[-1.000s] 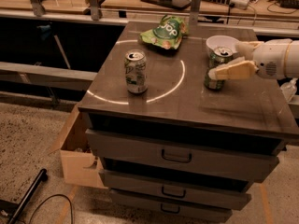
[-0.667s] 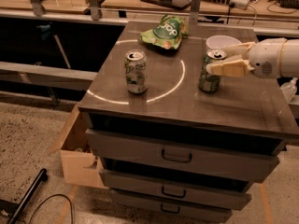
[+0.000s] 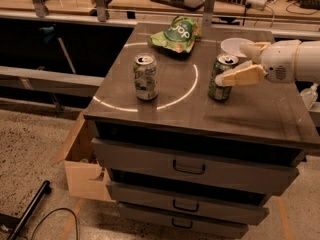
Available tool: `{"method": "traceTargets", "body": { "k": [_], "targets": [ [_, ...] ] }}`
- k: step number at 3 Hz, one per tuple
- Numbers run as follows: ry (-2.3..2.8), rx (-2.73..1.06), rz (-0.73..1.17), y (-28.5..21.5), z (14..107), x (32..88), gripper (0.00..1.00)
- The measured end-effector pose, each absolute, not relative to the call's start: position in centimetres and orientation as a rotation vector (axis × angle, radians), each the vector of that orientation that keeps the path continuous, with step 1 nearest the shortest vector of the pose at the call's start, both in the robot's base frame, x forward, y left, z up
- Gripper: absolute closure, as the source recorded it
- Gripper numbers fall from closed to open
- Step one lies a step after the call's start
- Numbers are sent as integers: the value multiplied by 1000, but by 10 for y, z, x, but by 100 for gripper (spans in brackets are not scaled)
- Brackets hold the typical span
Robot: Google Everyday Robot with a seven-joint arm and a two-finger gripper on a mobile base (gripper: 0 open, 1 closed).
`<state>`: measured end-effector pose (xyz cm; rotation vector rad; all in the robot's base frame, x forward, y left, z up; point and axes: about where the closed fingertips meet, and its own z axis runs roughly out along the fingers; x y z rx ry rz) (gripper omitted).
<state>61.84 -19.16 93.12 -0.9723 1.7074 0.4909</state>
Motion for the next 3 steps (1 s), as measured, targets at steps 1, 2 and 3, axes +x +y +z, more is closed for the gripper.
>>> {"method": "traceTargets", "body": {
  "k": [1,2,3],
  "targets": [
    [1700,-983,489,-189,933,617,0],
    [1700,-983,489,-189,933,617,0],
    [1798,-901,437,-250,917,610,0]
  ]
}}
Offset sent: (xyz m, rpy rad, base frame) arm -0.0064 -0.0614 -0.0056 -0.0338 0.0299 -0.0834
